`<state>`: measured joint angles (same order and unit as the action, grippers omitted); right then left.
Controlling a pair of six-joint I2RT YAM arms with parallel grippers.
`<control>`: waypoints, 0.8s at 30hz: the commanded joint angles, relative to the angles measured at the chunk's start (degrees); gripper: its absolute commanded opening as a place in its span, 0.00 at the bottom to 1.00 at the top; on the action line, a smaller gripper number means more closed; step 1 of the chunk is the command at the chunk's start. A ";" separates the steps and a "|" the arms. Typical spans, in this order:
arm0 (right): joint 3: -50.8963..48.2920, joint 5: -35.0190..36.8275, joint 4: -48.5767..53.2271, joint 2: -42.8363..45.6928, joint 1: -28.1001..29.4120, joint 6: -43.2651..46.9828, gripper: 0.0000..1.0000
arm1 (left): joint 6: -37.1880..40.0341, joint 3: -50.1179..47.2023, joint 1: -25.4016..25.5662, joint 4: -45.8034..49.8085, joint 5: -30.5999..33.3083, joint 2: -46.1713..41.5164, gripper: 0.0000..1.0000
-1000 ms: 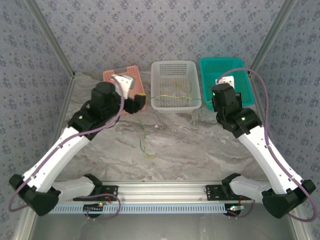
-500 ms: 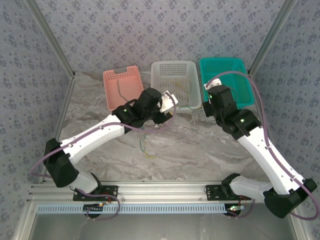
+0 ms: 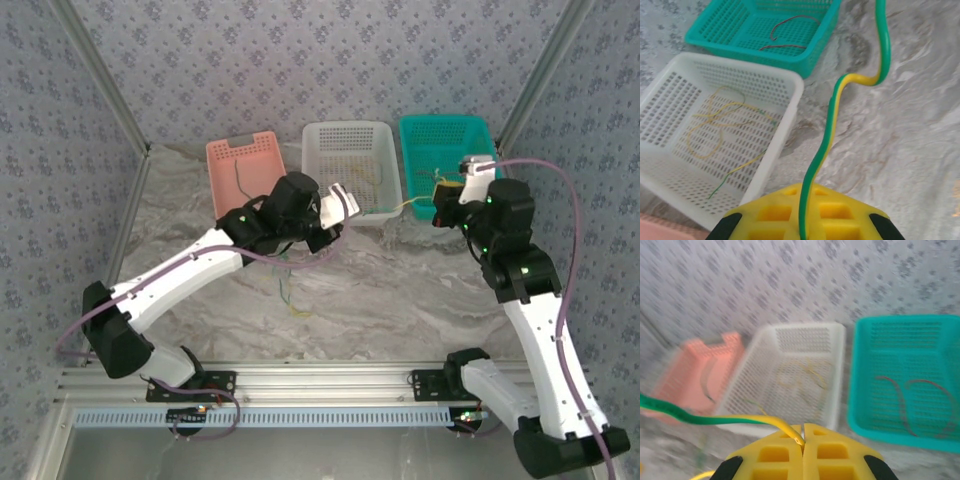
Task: Untangle the cables
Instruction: Straighten the cable.
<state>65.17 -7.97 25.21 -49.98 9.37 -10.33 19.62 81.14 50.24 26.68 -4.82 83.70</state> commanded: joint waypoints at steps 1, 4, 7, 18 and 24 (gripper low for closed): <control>-1.86 -10.46 -17.37 1.22 -5.58 -11.48 0.00 | -2.71 2.36 -2.55 10.77 -6.68 -0.90 0.00; -3.83 -13.21 -27.62 1.59 -8.60 -19.89 0.00 | -3.73 3.45 -3.18 11.82 -10.71 -0.96 0.00; -3.22 -15.33 -34.54 -0.28 -11.18 -28.75 0.00 | -4.32 4.16 -3.87 14.05 -12.99 -0.85 0.00; 2.62 -13.67 -36.01 -10.99 -16.39 -63.07 0.00 | -5.03 4.13 -4.57 12.81 -11.18 1.67 0.00; -2.26 -12.51 -42.26 -13.37 -18.05 -83.24 0.00 | -5.63 3.17 -4.60 12.52 -10.85 1.35 0.00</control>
<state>63.18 -32.49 -6.76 -63.20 -3.64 -79.24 14.24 86.52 46.85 27.66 -16.71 85.91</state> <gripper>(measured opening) 0.059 0.063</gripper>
